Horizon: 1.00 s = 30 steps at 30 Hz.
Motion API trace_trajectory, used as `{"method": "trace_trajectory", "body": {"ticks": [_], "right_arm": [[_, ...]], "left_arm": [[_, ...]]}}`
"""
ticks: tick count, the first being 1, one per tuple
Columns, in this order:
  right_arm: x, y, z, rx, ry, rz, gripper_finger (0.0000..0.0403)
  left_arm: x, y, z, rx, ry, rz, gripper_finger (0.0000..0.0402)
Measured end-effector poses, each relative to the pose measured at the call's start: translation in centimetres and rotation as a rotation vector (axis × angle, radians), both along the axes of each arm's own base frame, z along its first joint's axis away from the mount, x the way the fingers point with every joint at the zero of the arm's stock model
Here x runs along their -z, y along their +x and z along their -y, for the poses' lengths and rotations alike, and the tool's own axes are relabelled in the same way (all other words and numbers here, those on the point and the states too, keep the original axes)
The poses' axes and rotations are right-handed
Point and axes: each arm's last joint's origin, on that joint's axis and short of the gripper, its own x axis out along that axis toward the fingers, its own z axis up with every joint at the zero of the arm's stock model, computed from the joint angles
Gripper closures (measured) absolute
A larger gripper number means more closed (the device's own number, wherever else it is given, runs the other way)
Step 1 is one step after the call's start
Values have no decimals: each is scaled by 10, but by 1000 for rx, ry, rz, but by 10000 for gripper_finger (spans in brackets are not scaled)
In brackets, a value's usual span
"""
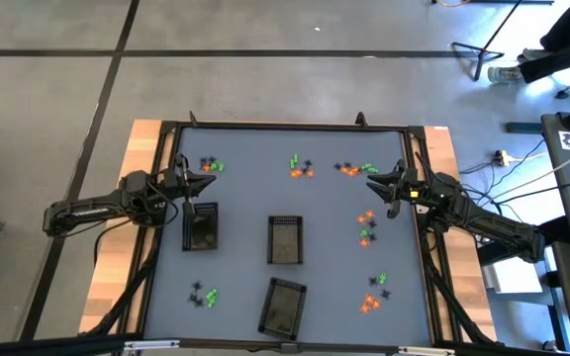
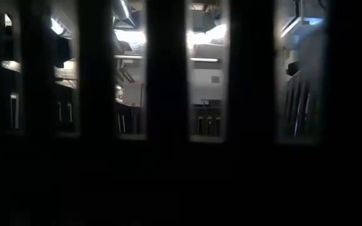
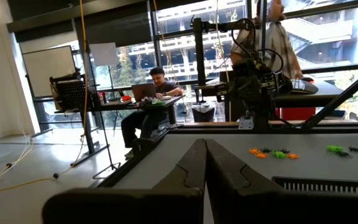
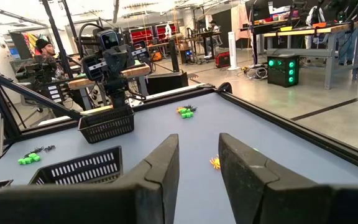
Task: Sort Halloween decoration
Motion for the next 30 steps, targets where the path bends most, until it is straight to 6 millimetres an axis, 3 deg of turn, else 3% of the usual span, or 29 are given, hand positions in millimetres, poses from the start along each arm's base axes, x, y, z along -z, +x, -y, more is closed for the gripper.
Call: {"method": "trace_trajectory", "body": {"ticks": [10,18,25,30], "right_arm": [[-1,0,0,11,-5,9,292],[-8,-2,4,165,-71,66,292],[-11,-4,7,261,120,173,292],[-10,-4,7,266,124,163,292]], "left_arm": [[0,0,0,0,0,0,401],[0,0,0,1,0,0,401],[0,0,0,0,0,0,401],[0,0,0,0,0,0,401]]}}
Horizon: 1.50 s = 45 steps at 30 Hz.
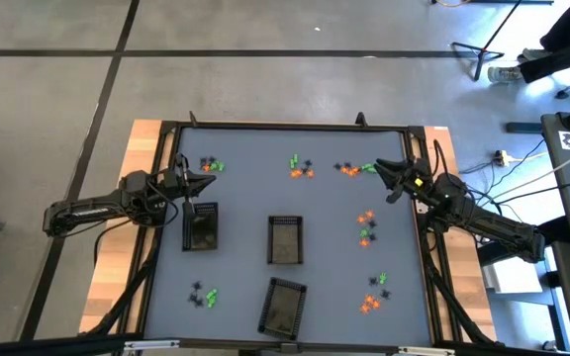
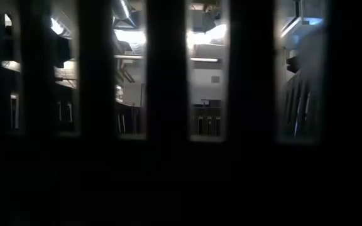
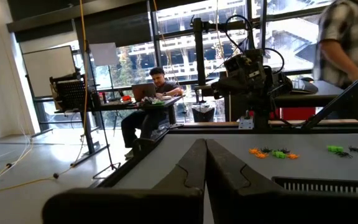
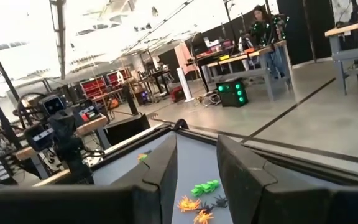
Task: Sort Halloween decoration
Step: Put the orange spider toy into the top right black basket
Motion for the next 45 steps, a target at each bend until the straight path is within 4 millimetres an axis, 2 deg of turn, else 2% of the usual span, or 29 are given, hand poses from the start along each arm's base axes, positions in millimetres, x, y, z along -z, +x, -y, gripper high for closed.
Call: {"method": "trace_trajectory", "body": {"ticks": [5,10,12,17,20,23,30,34,40,45], "right_arm": [[-1,0,0,20,-7,5,292],[-7,-4,4,193,-10,68,292],[-12,-5,4,217,-85,86,292],[-32,-4,-1,89,-309,97,292],[-47,1,2,112,-290,-31,292],[-49,11,8,141,-226,-231,292],[-33,45,27,251,-93,-602,292],[-18,66,36,249,-16,-770,292],[-3,89,56,166,106,-934,292],[17,90,74,38,251,-967,292]], "left_arm": [[0,0,0,0,0,-1,401],[0,0,0,0,0,0,401],[0,0,0,1,0,0,401],[0,0,0,0,0,0,401],[0,0,0,0,0,0,401],[0,0,0,0,0,0,401],[0,0,0,0,0,0,401],[0,0,0,0,0,0,401],[0,0,0,0,0,0,401],[0,0,0,0,0,0,401]]}}
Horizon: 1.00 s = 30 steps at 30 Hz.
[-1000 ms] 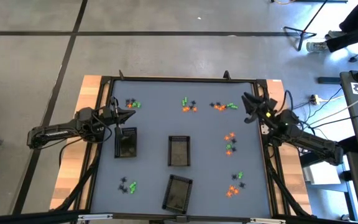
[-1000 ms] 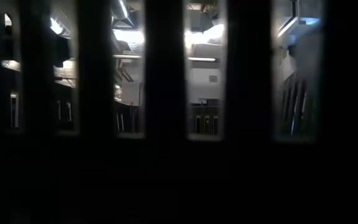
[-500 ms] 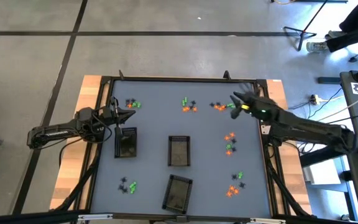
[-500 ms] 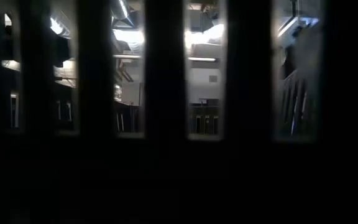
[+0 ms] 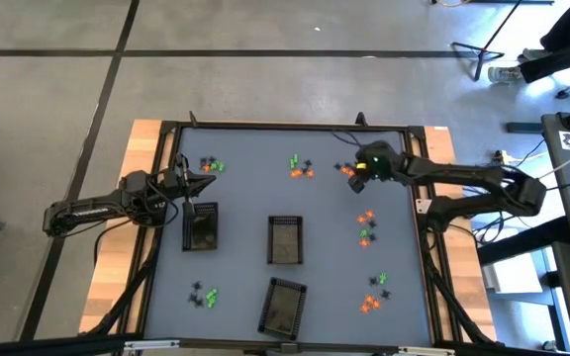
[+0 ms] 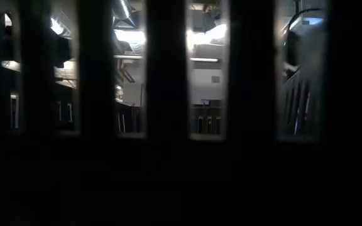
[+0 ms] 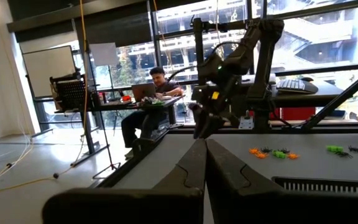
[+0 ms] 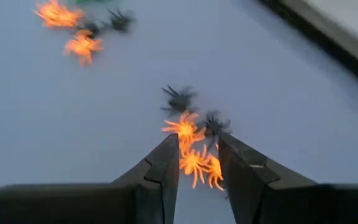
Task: Sort Halloween decoration
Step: Put the orange spider toy into the top right black basket
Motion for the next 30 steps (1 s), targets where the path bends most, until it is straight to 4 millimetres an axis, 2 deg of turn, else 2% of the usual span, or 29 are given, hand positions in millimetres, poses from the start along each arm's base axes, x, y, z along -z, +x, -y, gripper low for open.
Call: {"method": "trace_trajectory", "body": {"ticks": [8,26,30], "right_arm": [[11,-8,16,127,80,-10,292],[40,1,23,172,144,-70,292],[40,2,23,168,140,-70,312]], "left_arm": [[0,0,0,0,0,0,401],[0,0,0,0,0,0,401],[0,0,0,0,0,0,401]]}}
